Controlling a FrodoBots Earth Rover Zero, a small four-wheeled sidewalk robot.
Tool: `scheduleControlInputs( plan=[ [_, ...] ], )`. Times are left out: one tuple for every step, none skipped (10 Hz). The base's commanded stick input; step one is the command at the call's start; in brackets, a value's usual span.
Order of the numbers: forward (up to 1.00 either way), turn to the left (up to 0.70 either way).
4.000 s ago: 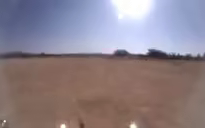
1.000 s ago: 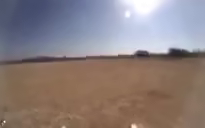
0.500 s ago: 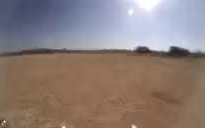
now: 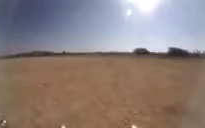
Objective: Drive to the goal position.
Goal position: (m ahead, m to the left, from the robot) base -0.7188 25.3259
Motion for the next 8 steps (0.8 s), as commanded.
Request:
scheduleControlInputs(
  plan=[
    [1.00,0.00],
    [1.00,0.00],
    [1.00,0.00],
    [1.00,0.00],
    [1.00,0.00],
    [1.00,0.00],
    [1.00,0.00],
    [1.00,0.00]
  ],
)
